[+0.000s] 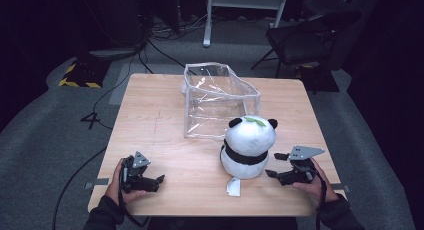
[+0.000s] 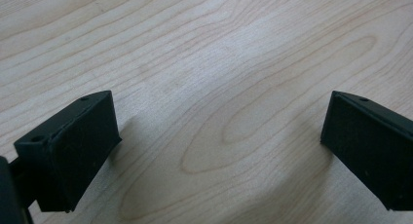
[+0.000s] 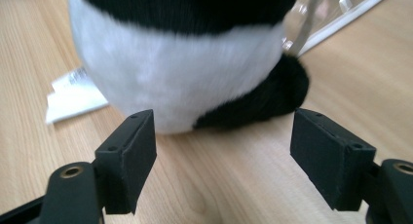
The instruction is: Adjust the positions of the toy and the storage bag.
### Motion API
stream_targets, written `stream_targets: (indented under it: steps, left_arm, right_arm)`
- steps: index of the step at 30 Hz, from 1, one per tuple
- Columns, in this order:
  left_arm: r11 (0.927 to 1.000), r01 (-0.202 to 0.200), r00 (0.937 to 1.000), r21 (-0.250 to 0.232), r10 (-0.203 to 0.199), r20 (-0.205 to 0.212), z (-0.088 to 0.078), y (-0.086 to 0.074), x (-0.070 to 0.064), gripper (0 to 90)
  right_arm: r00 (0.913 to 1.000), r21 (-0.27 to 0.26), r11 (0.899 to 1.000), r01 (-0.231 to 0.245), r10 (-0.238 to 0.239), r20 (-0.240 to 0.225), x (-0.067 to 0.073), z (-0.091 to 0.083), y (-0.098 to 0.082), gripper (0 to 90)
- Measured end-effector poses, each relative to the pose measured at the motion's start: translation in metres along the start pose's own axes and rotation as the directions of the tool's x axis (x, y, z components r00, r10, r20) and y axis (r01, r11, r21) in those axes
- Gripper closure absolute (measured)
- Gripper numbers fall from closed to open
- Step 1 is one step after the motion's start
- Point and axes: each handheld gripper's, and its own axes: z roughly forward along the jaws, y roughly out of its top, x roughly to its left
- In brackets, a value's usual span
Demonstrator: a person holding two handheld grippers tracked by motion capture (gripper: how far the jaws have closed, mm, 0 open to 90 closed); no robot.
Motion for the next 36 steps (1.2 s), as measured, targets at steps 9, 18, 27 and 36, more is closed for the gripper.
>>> stream_targets:
  steps: [9, 18, 27, 36]
  left_arm:
    - [0.9998, -0.011, 0.9999, 0.018, 0.011, 0.004, 0.003, 0.006, -0.003, 0.4]
    - [0.9999, -0.011, 0.9999, -0.005, 0.011, 0.009, 0.004, 0.004, -0.005, 0.6]
    - [1.0000, -0.009, 0.9999, -0.003, 0.009, 0.008, 0.004, 0.004, -0.005, 0.6]
    - [0.9988, -0.047, 0.9984, 0.011, 0.046, 0.034, 0.007, 0.010, -0.005, 0.4]
  right_arm:
    - [0.9995, -0.072, 0.997, 0.009, -0.007, 0.032, 0.009, -0.005, 0.026, 21.2]
    - [0.9986, -0.035, 0.998, 0.052, -0.052, 0.011, 0.012, 0.019, 0.036, 15.5]
    - [0.9957, -0.028, 0.998, 0.063, -0.065, -0.067, 0.006, 0.041, 0.045, 15.1]
    - [0.9896, -0.027, 0.997, 0.074, -0.077, -0.122, 0.000, 0.059, 0.056, 16.5]
